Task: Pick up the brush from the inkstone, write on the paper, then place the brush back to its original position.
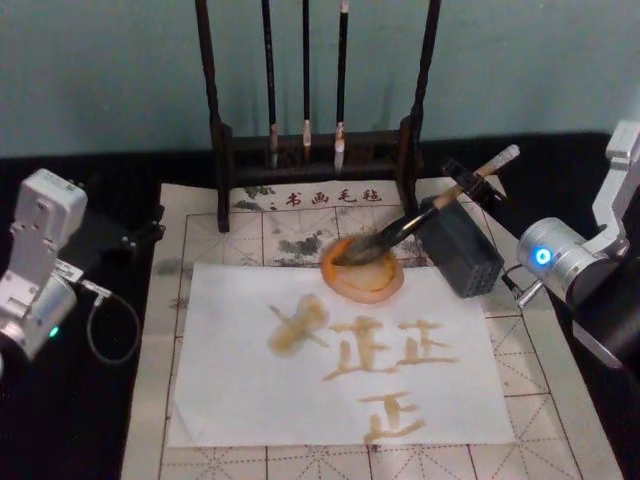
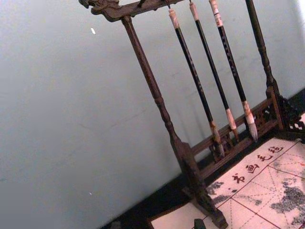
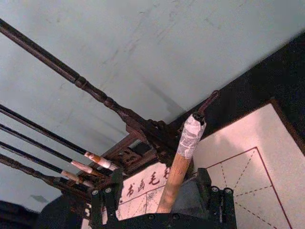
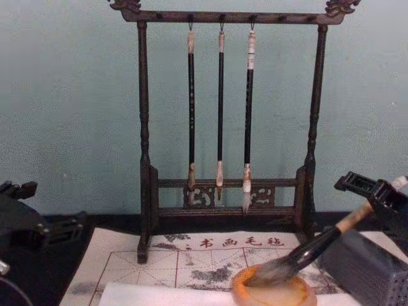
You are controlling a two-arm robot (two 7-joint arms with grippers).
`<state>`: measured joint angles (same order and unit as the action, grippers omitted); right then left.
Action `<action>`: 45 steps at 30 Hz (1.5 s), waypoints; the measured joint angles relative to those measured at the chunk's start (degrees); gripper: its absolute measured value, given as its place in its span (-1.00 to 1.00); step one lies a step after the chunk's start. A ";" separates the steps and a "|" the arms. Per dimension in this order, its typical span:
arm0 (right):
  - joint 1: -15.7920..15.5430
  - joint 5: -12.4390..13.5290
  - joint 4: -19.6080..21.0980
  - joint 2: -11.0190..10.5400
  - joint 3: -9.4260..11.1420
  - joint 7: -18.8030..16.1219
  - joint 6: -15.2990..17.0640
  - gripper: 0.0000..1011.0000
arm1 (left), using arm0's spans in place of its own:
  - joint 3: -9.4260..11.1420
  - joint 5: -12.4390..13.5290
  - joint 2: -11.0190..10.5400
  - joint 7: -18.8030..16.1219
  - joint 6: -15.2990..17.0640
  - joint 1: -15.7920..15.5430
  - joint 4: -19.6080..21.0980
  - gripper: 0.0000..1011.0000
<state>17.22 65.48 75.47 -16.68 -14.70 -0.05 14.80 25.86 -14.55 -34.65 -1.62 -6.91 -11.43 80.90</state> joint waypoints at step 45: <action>3.43 4.89 -4.22 -1.64 -3.79 0.53 -3.68 0.98 | 0.00 0.00 0.00 0.00 0.00 0.00 0.00 0.98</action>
<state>20.64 70.37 71.26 -18.33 -18.48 0.49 11.12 25.86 -14.55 -34.65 -1.62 -6.91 -11.43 80.90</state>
